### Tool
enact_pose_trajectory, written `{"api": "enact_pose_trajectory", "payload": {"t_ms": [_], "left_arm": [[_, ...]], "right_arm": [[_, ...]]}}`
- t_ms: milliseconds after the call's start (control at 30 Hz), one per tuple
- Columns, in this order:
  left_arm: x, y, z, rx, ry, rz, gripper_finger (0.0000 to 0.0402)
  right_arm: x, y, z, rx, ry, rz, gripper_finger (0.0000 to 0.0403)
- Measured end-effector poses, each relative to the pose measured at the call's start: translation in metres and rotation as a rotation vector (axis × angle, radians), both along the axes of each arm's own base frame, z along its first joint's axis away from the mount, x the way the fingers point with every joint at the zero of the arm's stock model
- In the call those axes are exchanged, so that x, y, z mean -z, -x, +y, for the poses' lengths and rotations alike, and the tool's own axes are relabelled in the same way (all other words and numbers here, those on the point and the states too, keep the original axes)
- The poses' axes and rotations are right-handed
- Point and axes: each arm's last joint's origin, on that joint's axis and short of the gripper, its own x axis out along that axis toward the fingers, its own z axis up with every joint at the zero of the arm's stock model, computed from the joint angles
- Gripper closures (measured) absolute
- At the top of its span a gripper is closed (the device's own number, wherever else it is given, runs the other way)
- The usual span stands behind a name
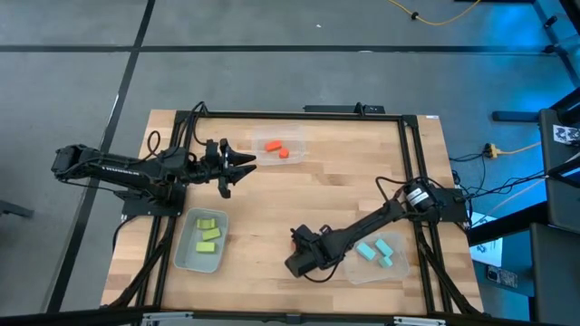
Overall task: Sort & place blocks by color
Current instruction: Put the orange half pillar block into the top transparent bin
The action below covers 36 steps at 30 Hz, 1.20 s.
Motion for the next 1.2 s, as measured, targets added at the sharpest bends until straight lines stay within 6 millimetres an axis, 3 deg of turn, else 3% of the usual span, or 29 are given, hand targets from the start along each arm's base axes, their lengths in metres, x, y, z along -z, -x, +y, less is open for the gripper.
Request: {"api": "enact_pose_trajectory", "payload": {"t_ms": [167,300,533,667,800,967,1067,1200], "left_arm": [[0.000,0.000,0.000,0.000,0.000,0.000,0.0247],[0.000,0.000,0.000,0.000,0.000,0.000,0.0247],[0.000,0.000,0.000,0.012,-0.001,0.001,0.0247],[0.000,0.000,0.000,0.012,-0.001,0.002,0.0247],[0.000,0.000,0.000,0.012,-0.002,0.001,0.0247],[0.000,0.000,0.000,0.012,-0.002,0.002,0.0247],[0.000,0.000,0.000,0.012,-0.002,0.002,0.0247],[0.000,0.000,0.000,0.012,-0.002,0.001,0.0247]], "right_arm": [[-0.004,0.004,0.006,-0.037,-0.002,0.000,0.0267],[-0.023,0.012,0.005,-0.076,0.003,0.014,0.0267],[-0.060,0.035,-0.016,-0.117,0.156,0.081,0.0267],[-0.061,0.063,-0.041,-0.147,0.168,0.075,0.0267],[-0.057,0.107,-0.071,-0.142,0.126,-0.054,0.0267],[-0.056,0.152,-0.100,-0.154,0.041,-0.347,0.0267],[-0.055,0.169,-0.113,-0.170,-0.016,-0.524,0.0267],[-0.063,0.176,-0.125,-0.163,-0.051,-0.766,0.0267]]}}
